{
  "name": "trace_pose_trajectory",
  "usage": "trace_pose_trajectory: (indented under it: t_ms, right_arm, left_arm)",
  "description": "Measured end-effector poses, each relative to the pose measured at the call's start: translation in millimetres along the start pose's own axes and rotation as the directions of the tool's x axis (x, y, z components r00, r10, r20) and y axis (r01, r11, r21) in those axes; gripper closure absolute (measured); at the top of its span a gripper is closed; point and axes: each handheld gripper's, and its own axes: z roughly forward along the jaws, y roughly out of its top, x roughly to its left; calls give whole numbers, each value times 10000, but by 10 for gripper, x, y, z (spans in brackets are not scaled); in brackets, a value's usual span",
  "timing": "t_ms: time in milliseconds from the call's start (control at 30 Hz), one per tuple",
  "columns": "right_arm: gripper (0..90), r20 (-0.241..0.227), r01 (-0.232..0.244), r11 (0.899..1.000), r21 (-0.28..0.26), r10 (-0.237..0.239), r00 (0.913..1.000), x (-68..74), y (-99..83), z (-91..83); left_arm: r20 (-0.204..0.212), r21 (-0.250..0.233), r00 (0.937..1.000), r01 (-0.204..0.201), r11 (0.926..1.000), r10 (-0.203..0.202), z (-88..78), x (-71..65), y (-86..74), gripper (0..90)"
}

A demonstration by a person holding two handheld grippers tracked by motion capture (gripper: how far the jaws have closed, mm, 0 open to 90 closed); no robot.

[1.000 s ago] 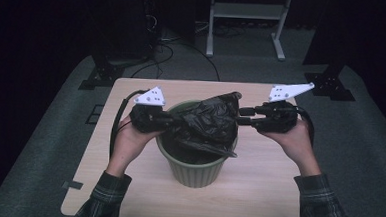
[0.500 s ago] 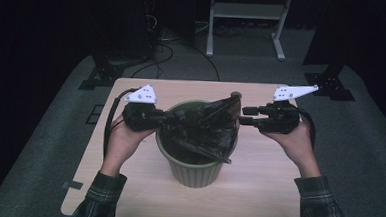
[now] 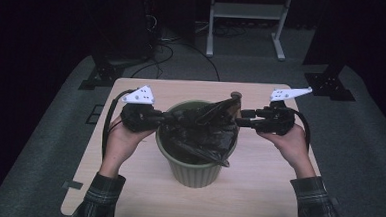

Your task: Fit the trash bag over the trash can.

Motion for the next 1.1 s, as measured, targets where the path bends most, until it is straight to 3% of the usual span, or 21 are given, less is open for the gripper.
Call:
trace_pose_trajectory:
  t_ms: [67, 100, 167, 200, 500, 600, 700, 767, 967, 1100]
  right_arm:
    - [679, 145, 108, 9999, 79, -109, 9998, -8, -3, 36]
    - [773, 134, 125, 9999, 89, -126, 9998, -6, -5, 46]
    - [895, 376, 472, 9988, 96, -475, 9982, 13, -11, 53]
    - [900, 506, 598, 9982, 105, -602, 9969, 22, -11, 53]
    - [900, 1726, 538, 9978, 383, -596, 9832, -116, -81, -120]
    - [900, 1834, 288, 9993, 242, -327, 9825, -191, -151, -185]
    - [793, 1385, 234, 9992, -321, -187, 9902, -171, -145, -223]
    - [742, 1228, 419, 9973, -609, -341, 9918, -114, -91, -237]
    - [687, 831, 645, 9900, -1252, -543, 9951, 25, 112, -291]
    - [679, 608, 635, 9888, -1347, -557, 9966, 82, 179, -271]
  left_arm:
    - [-16, -27, 10000, 31, 10000, -31, -13, 4, -10, 872]
    - [-20, -14, 10000, 42, 10000, -42, -21, 6, -14, 872]
    - [-25, 10, 10000, 25, 10000, -25, -39, 12, -24, 882]
    - [-60, 11, 10000, 35, 10000, -35, -51, 15, -31, 882]
    - [-606, -80, 9963, 602, 9982, -606, -239, 166, -205, 888]
    - [-547, -124, 9954, 777, 9969, -783, -263, 197, -261, 888]
    - [-490, -63, 9960, 749, 9972, -751, -236, 183, -259, 888]
    - [-450, -21, 9964, 725, 9974, -725, -214, 176, -252, 888]
    - [-347, 54, 9973, 649, 9979, -646, -170, 140, -238, 888]
    - [-314, 45, 9974, 655, 9978, -653, -175, 146, -242, 888]
